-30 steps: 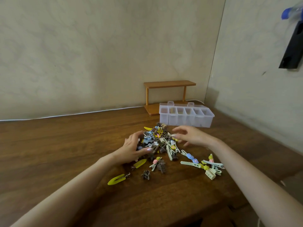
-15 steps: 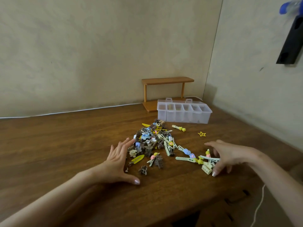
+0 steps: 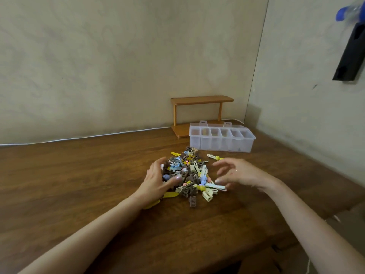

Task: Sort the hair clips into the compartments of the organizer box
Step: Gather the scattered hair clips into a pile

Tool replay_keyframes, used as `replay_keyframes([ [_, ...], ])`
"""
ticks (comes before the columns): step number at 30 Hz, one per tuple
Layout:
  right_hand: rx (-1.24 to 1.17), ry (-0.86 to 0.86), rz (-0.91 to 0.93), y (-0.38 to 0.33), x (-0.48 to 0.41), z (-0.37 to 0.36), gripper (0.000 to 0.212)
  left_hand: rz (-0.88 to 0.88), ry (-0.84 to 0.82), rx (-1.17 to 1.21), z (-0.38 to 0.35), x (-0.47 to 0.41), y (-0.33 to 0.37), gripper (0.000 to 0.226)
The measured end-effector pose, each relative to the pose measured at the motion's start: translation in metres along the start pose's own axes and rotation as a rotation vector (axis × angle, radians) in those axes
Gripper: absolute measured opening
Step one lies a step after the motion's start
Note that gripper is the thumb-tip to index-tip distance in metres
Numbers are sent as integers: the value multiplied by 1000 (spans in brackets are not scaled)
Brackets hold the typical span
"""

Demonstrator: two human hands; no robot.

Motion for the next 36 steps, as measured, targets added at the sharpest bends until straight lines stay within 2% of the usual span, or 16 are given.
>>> replay_keyframes([
  [3,16,408,-37,24,-9,41,44,-14,32,16,13,-13,-5,76],
  [5,62,538,-138,45,-15,54,50,30,21,3,16,-26,-13,74],
  [8,184,445,-243,62,-26,46,56,77,-12,9,15,-48,-17,81],
  [13,303,298,-81,47,-47,16,56,-30,-110,-93,-3,-80,-11,55],
  [15,363,190,-9,42,-56,5,54,-31,-161,-116,-9,-90,-6,55],
  [17,280,137,62,35,-63,0,45,-16,-225,-151,-14,-97,-4,60],
  [19,138,194,97,30,-70,1,35,13,-293,-178,-16,-98,-5,63],
  [22,59,271,102,25,-87,1,34,16,-311,-63,-10,-93,-3,61],
  [25,36,187,96,14,-106,-12,37,-23,-343,-3,-7,-87,1,53],
  [33,-51,-4,145,-5,-127,-41,38,-97,-446,123,-7,-61,9,56],
  [36,-86,-90,170,-6,-118,-40,39,-107,-363,181,-5,-64,9,49],
])
Point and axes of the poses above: each hand's wrist, its own x-axis away from the middle knuckle, its own z-axis out of the back of the hand, y = z × x, the point moved 5 cm from there along -x, towards the middle knuckle, and after that the axes turned 6 degrees about y, right-handed, at the moved point
